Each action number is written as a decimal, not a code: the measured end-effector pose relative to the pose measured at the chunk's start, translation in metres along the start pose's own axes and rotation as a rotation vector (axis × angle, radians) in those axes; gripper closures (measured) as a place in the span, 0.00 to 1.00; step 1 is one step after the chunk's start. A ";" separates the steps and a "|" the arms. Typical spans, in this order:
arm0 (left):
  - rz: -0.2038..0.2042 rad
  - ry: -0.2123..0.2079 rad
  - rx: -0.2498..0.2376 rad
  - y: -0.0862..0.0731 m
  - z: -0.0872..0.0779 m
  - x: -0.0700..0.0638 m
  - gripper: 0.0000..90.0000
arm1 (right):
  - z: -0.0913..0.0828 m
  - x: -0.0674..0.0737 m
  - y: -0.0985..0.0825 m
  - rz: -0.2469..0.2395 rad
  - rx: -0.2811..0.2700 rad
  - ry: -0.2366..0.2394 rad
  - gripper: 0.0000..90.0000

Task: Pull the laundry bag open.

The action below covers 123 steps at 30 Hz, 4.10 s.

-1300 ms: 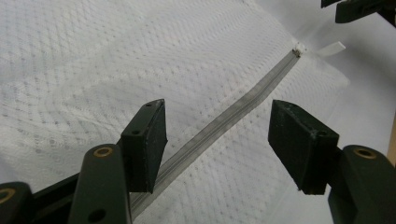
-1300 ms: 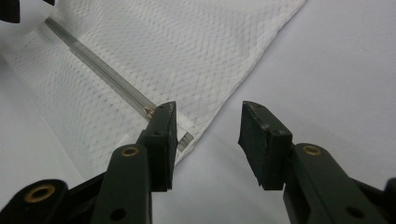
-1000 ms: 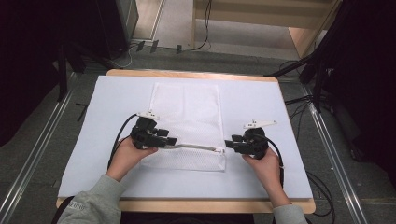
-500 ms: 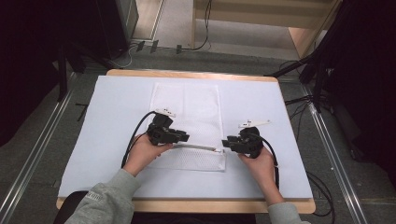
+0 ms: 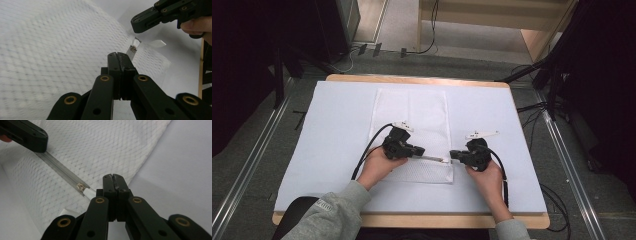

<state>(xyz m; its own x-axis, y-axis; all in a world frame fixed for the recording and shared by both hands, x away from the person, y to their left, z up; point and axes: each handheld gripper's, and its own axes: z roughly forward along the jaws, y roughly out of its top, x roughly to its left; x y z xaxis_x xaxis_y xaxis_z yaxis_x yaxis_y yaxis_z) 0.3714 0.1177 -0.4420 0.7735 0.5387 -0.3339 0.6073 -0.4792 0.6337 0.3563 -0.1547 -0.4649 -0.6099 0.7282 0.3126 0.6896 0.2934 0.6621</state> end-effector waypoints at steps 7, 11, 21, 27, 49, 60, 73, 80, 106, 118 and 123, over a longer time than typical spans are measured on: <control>0.006 0.010 0.056 -0.006 0.018 0.003 0.99 | 0.011 0.007 -0.001 -0.025 0.035 -0.005 1.00; 0.011 0.012 0.069 -0.010 0.022 0.003 0.98 | 0.012 0.006 -0.001 -0.025 0.039 -0.010 1.00; 0.019 0.006 0.051 -0.013 0.022 0.003 0.97 | 0.013 0.007 -0.004 -0.014 0.046 0.034 1.00; 0.023 0.001 0.044 -0.014 0.022 0.003 0.96 | 0.012 0.008 -0.006 -0.010 0.046 0.046 1.00; 0.026 -0.013 0.043 -0.014 0.022 0.004 0.91 | 0.013 0.027 -0.009 -0.049 0.079 0.074 1.00; 0.017 -0.004 0.021 -0.011 0.014 0.002 0.81 | 0.004 0.023 -0.008 -0.083 0.036 0.010 0.99; 0.032 -0.034 0.019 -0.002 0.026 -0.010 0.79 | 0.008 0.026 -0.011 -0.133 0.053 -0.043 0.99; 0.031 -0.040 0.029 -0.001 0.032 -0.011 0.79 | 0.009 0.026 -0.013 -0.119 0.042 -0.035 1.00; 0.090 -0.046 0.016 -0.004 0.051 -0.021 0.92 | 0.009 0.023 -0.017 -0.105 0.015 -0.023 1.00; 0.068 -0.059 0.028 -0.002 0.051 -0.017 0.96 | 0.008 0.023 -0.019 -0.109 0.007 -0.020 0.98; 0.052 -0.064 0.041 0.000 0.051 -0.017 0.97 | 0.009 0.023 -0.020 -0.119 -0.001 -0.020 0.98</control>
<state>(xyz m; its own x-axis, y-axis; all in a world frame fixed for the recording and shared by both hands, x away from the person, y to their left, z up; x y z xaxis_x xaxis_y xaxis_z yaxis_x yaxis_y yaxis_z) 0.3677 0.0730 -0.4720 0.8136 0.4676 -0.3455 0.5716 -0.5342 0.6229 0.3317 -0.1382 -0.4766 -0.6796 0.7005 0.2179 0.6121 0.3777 0.6947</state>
